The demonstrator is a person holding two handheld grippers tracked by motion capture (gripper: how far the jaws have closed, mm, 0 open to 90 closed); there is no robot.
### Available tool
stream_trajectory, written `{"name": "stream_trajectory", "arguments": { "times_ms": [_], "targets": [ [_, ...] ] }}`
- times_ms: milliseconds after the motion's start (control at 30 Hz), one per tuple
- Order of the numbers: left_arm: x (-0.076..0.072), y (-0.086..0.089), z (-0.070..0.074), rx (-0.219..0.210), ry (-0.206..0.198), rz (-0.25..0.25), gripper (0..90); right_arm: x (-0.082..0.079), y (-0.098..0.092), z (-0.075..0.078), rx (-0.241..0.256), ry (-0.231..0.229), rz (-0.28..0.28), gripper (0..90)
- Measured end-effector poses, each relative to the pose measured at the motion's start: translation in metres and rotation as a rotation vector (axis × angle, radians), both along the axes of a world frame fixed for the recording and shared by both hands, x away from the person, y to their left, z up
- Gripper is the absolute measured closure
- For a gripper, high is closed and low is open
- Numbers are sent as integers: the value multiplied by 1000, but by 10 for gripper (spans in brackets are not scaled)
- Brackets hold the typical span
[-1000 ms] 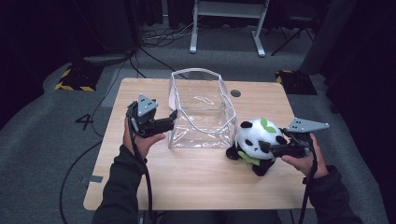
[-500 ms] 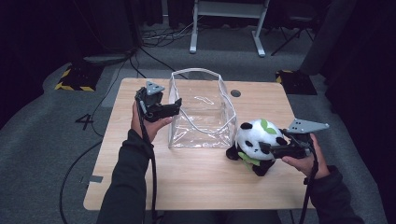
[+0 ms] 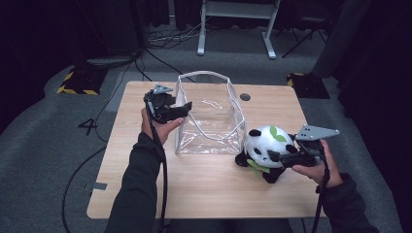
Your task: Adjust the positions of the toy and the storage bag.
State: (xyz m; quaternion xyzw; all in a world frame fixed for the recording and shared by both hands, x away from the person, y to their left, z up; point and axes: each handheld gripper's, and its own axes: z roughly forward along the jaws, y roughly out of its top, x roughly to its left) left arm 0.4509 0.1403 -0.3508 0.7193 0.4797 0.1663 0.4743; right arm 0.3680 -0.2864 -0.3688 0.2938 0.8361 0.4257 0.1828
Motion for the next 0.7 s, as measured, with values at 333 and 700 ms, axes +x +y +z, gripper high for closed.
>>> {"name": "stream_trajectory", "arguments": {
  "times_ms": [333, 700],
  "targets": [
    [-2, 2, 7, 11, 0, -90, 863, -3, -7, -1, 27, -7, -18, 344],
    [-17, -31, 5, 4, -1, -252, 873, -11, -45, 1, 32, -15, -104, 355]
  ]
}}
